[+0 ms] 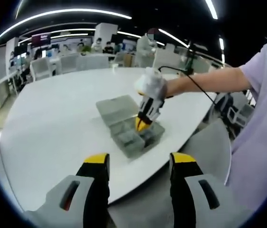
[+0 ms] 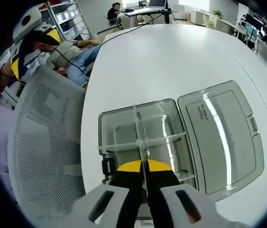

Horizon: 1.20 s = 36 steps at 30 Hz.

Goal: Insert the divider into the dual guide fixture by aligning both edges with the guide slots and pushing it downward to the bottom, including one-sided entry, uneven engagement, binding, and posture correction.

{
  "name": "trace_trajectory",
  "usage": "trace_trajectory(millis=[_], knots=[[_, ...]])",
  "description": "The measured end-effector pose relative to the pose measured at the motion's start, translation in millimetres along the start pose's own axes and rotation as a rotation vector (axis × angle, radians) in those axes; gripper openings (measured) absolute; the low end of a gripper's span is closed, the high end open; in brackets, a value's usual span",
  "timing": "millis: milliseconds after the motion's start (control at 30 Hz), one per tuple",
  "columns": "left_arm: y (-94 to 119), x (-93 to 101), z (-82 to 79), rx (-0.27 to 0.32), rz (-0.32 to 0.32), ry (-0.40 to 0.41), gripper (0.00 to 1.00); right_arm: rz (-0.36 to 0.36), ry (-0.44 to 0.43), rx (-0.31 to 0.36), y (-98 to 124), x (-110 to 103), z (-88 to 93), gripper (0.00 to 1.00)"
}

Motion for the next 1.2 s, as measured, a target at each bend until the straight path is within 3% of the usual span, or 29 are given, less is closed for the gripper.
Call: trace_trajectory(millis=[500, 700, 967, 1200], knots=[[6.9, 3.4, -0.4, 0.003, -0.005, -0.013, 0.49, 0.034, 0.002, 0.027, 3.2, -5.0, -6.4, 0.05], [8.9, 3.8, -0.7, 0.005, -0.002, -0.02, 0.49, 0.051, -0.002, 0.051, 10.9, -8.1, -6.8, 0.12], [9.4, 4.3, -1.8, 0.005, 0.009, -0.034, 0.49, 0.08, -0.015, 0.114, 26.9, -16.3, -5.4, 0.18], [9.5, 2.4, -3.2, 0.006, 0.021, -0.042, 0.49, 0.111, -0.055, 0.209, 46.5, -23.8, -6.0, 0.22]])
Point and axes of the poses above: the point that each gripper's makers call its tool centre point, and the gripper's own axes: y roughly backward along the fingers, x roughly to its right, z roughly out of its underside, the point moved 10 cm from there along y, roughly backward along the fingers, and after that the axes turned 2 degrees about -y, right-handed, at the moved point
